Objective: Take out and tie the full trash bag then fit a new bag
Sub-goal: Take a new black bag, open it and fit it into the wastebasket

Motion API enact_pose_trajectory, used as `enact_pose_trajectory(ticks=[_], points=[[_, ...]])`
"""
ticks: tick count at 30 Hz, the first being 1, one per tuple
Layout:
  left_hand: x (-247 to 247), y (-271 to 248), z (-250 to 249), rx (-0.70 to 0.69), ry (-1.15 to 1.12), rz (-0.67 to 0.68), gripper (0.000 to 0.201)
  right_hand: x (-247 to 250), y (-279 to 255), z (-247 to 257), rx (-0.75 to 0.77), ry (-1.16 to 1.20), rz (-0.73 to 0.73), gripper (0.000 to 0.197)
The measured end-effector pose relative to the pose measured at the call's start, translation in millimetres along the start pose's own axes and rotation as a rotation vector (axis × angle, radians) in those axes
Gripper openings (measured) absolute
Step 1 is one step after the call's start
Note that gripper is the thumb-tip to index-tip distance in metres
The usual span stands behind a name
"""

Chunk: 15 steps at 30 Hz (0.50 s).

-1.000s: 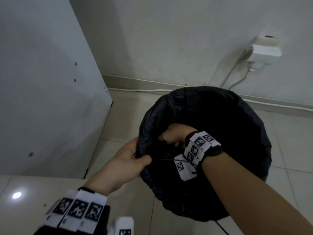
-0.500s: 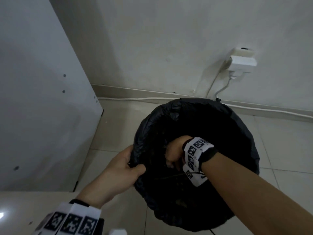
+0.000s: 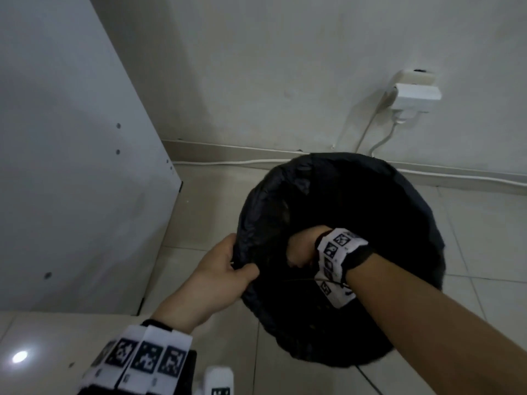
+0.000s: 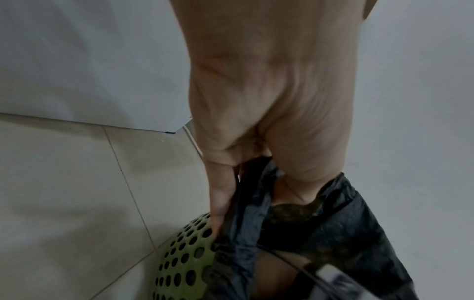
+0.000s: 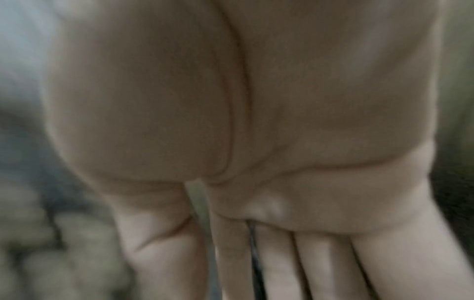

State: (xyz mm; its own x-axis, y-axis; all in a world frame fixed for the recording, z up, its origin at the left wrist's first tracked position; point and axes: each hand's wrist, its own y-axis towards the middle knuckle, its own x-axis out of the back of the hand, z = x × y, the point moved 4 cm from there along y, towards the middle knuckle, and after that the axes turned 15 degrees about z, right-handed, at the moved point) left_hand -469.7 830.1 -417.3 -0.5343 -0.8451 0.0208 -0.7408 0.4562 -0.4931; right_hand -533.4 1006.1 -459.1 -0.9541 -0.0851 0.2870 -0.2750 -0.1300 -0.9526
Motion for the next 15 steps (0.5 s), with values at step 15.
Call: enact_pose_trajectory(ticks=[15], points=[[78.5, 11.1, 10.1, 0.043, -0.625, -0.386, 0.028, -45.6, -93.7, -61.9, 0.345, 1.499, -0.677, 0.030]])
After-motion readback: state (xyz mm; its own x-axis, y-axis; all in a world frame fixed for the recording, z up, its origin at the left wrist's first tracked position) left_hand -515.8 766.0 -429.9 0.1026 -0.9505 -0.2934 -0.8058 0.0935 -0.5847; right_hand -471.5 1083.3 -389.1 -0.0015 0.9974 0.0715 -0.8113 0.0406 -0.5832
